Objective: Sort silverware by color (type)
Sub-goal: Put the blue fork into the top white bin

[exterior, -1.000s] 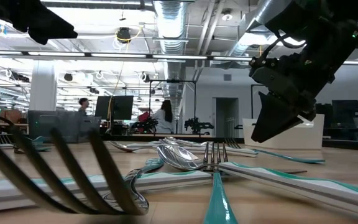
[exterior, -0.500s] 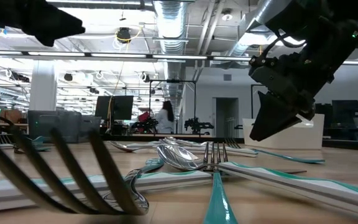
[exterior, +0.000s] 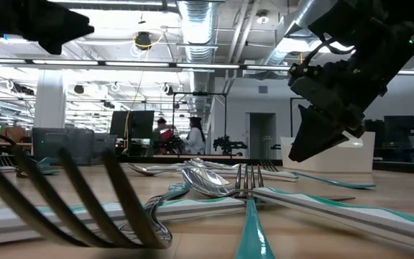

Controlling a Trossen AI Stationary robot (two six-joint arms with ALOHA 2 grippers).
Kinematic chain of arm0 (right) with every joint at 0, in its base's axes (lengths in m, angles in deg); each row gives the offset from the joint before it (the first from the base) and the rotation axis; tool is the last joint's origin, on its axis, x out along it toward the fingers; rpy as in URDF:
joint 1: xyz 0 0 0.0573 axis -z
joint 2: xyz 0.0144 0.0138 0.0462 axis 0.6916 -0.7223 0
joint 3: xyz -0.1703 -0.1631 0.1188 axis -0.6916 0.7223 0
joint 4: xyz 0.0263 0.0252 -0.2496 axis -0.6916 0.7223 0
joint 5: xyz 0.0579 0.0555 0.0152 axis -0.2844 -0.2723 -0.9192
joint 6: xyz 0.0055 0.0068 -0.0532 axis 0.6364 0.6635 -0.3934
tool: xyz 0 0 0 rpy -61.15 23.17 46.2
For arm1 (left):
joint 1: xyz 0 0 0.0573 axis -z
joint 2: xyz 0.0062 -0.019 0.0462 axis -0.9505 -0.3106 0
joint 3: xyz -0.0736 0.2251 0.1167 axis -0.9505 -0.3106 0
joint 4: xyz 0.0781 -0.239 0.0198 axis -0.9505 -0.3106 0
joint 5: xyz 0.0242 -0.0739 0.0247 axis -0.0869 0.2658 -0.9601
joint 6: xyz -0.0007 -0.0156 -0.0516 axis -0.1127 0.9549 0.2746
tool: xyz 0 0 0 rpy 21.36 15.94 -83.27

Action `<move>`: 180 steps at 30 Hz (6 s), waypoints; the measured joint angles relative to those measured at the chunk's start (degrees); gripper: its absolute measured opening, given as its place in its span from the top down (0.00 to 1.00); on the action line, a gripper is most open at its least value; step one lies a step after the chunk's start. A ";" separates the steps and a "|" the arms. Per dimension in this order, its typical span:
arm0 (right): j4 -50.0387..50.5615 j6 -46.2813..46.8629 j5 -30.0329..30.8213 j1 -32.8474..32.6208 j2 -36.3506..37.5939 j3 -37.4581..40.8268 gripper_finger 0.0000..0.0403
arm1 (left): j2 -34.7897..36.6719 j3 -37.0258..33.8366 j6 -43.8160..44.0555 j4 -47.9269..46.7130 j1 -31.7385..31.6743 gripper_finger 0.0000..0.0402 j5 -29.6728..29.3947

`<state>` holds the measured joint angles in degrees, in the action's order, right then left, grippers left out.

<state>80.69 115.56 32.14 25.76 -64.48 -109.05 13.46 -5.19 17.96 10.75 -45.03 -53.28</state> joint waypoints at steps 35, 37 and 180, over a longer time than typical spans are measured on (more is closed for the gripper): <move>-1.23 0.52 0.99 -0.44 0.00 0.00 0.70 | -0.02 0.00 26.79 -39.86 0.00 0.61 0.16; -1.22 0.52 1.17 -0.39 0.00 0.00 0.70 | -0.02 0.00 26.81 -39.88 0.00 0.61 0.16; 23.37 -9.16 18.43 0.52 21.22 -6.01 0.92 | -0.35 0.04 51.20 -35.02 -0.02 0.61 -23.81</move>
<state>104.06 106.40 50.57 26.28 -43.26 -115.06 13.11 -5.15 69.16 -24.27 -45.05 -77.09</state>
